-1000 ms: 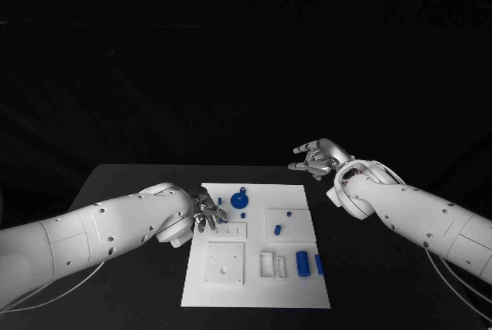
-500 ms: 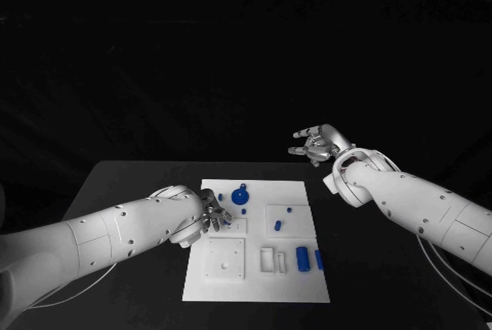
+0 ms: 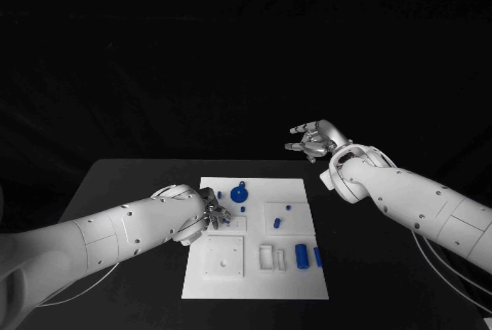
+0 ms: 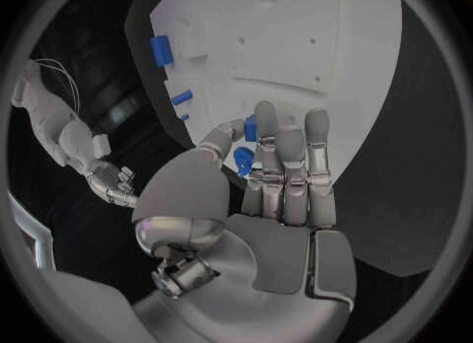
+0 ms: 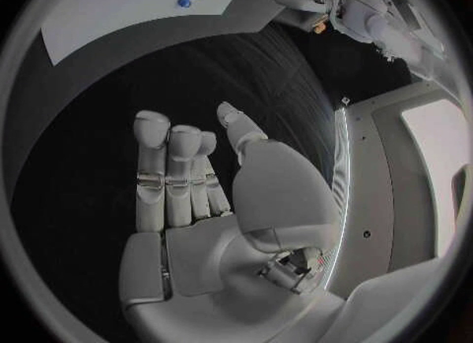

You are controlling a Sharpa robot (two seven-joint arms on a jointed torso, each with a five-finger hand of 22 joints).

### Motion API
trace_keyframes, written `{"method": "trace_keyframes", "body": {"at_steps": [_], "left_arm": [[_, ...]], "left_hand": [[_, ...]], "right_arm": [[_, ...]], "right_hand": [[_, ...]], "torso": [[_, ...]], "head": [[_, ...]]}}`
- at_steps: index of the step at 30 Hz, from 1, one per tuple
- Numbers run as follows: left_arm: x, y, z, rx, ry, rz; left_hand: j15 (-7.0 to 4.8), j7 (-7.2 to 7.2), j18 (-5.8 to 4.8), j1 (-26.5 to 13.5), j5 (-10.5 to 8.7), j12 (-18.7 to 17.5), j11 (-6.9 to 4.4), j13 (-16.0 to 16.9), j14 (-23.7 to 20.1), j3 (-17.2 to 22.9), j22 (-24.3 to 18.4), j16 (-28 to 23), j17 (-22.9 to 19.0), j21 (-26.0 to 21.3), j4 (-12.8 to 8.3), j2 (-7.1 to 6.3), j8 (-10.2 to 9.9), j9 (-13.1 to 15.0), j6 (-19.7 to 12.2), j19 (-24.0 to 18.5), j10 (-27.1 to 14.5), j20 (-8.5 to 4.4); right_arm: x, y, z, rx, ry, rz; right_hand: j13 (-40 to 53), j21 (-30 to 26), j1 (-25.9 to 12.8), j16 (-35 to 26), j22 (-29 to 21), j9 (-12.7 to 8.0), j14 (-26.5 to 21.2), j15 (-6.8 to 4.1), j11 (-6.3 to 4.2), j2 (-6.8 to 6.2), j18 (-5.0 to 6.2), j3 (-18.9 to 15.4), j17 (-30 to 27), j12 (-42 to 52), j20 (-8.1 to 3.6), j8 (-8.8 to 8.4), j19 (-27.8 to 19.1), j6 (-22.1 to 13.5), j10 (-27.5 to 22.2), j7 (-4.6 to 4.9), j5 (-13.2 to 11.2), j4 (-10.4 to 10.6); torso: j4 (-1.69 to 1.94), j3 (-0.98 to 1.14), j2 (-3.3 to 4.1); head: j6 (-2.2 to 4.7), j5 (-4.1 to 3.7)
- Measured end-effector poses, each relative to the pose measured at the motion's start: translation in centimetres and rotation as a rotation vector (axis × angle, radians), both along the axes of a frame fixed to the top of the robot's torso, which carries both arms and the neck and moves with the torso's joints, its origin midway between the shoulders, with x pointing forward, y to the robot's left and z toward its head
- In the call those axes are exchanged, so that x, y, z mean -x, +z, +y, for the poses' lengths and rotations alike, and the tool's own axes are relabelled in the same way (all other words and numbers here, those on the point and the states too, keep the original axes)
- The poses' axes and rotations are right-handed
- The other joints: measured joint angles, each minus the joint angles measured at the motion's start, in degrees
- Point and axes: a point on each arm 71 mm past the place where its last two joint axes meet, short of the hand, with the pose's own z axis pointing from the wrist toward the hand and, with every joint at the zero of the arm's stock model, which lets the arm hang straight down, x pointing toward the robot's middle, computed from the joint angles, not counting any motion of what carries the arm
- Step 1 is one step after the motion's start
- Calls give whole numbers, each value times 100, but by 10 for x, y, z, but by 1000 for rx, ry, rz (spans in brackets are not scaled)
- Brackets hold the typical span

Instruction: Assemble the parts on the task board

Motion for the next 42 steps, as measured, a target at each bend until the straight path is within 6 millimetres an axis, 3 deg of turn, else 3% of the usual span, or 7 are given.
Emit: {"method": "trace_keyframes", "body": {"at_steps": [2, 10, 16, 22, 25, 42], "left_arm": [[0, -1, 0, -5, -2, -3], [1, -6, -3, -30, -16, -15], [1, -7, -4, -47, -28, -26], [2, -10, -5, -58, -37, -31], [2, -12, -7, -60, -41, -32], [2, -13, -11, -61, -55, -48]], "left_hand": [[-3, -15, 0, -20, 0, 0, -9, 0, 4, 0, 13, 0, 0, -11, 0, -20, -4, 1, 16, 7, 9, 6], [-33, -40, 4, -44, 0, 40, -30, -24, 71, 1, 982, 0, -17, -900, -1, -44, -13, 1, 60, 338, 29, 9], [-38, -39, 5, -20, 0, 40, -30, -24, 79, 1, 1259, 0, -17, -1162, -1, -66, 3, 1, 62, 432, 29, 17], [-31, -36, 5, -20, 0, 40, -29, -24, 88, 1, 1287, 0, -17, -1181, -2, -64, 3, 1, 66, 431, 29, 17], [-30, -36, 6, -20, 0, 40, -29, -24, 90, 0, 1513, 0, -17, -1417, -2, -64, 3, 69, 66, 562, 28, 10], [-22, -39, 5, -20, -2, 39, -27, -23, 103, -3, 1614, 0, -16, -1626, -5, -64, 2, 52, 73, 646, 27, 10]], "right_arm": [[0, 0, 0, 0, 0, 0], [0, 0, 1, -1, 2, -1], [0, 1, 1, -1, 1, 0], [0, 1, 1, -2, 2, 1], [0, 1, 2, -2, 3, 1], [0, 1, 2, -3, 4, 2]], "right_hand": [[0, 0, -25, 0, 0, 0, 0, 0, 0, -25, -1, 0, 0, 0, 0, 0, 0, -11, 0, -6, 28, 0], [-1, 0, -30, 0, 0, -1, 0, 0, 0, -30, -3, 0, 0, 0, 0, 0, 0, -11, 1, -6, 28, 0], [-12, 0, -30, 0, 3, -1, 0, 0, 0, -30, -4, 24, -7, 0, 0, 0, 0, -12, 1, -6, 28, -24], [-12, 0, -30, 0, 5, -1, 0, 0, 1, -30, -5, 24, -7, 0, 0, 0, 0, -12, 2, -6, 27, -24], [-12, 0, -30, 0, 5, -1, 0, 0, 1, -30, -6, 25, -6, 0, 0, 0, 0, -12, 2, -6, 27, -26], [-24, 0, -52, 25, 3, -2, 1, 0, 10, -8, -8, 40, -6, 0, 0, 0, 0, -13, 11, -6, 27, -40]], "torso": [[0, 0, -2], [1, -2, -4], [4, -7, -6], [7, -9, -6], [7, -9, -6], [7, -6, -4]], "head": [[-4, -4], [-10, -15], [-21, -22], [-25, -30], [-25, -35], [-17, -59]]}}
